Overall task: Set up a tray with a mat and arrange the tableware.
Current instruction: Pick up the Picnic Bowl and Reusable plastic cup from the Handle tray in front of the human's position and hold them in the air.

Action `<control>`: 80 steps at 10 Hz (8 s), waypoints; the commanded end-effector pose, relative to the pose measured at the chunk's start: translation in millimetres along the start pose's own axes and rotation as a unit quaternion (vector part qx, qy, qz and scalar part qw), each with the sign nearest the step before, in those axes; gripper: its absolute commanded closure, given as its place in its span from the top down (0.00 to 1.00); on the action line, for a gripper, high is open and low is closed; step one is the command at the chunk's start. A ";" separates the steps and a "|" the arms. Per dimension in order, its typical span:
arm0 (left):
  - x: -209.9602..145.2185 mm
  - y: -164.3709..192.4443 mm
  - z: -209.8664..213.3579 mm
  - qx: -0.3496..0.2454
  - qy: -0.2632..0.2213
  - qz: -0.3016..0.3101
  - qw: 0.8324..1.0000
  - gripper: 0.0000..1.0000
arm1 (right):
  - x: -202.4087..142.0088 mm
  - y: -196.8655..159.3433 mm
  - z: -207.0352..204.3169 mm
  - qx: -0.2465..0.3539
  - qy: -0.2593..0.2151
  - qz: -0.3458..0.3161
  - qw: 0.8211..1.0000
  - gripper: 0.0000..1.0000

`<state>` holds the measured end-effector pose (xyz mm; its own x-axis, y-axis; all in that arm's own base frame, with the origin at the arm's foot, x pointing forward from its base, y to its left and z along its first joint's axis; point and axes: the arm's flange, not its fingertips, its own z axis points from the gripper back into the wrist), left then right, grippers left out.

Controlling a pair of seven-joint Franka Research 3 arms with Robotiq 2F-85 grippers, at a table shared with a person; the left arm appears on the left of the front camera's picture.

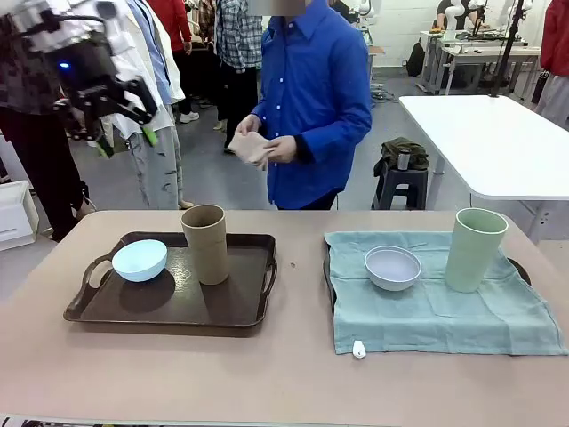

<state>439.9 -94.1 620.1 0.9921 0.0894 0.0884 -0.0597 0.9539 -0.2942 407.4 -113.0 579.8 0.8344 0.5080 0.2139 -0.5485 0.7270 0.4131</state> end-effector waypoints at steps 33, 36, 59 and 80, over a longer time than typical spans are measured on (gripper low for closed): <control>21.4 238.6 6.4 -0.276 0.060 -0.035 0.959 0.84 | -178.9 -77.5 -26.1 0.305 -0.176 -0.282 0.892 1.00; 19.9 238.5 3.8 -0.277 0.063 -0.036 0.958 0.84 | -176.2 -77.6 -30.1 0.307 -0.185 -0.282 0.890 1.00; 23.3 86.0 -2.4 0.095 0.080 -0.102 0.987 0.84 | 139.8 232.6 -251.5 -0.006 -0.202 0.321 0.925 1.00; 19.8 110.0 -145.1 0.049 0.006 -0.107 0.993 0.84 | 294.0 225.2 -426.4 0.106 -0.195 0.488 0.844 1.00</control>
<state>474.9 -31.6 470.2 0.9905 -0.1064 0.0868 0.1194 0.9795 -0.1624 502.1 403.9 375.5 0.0109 0.6668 0.7451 -0.9985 -0.0325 0.0437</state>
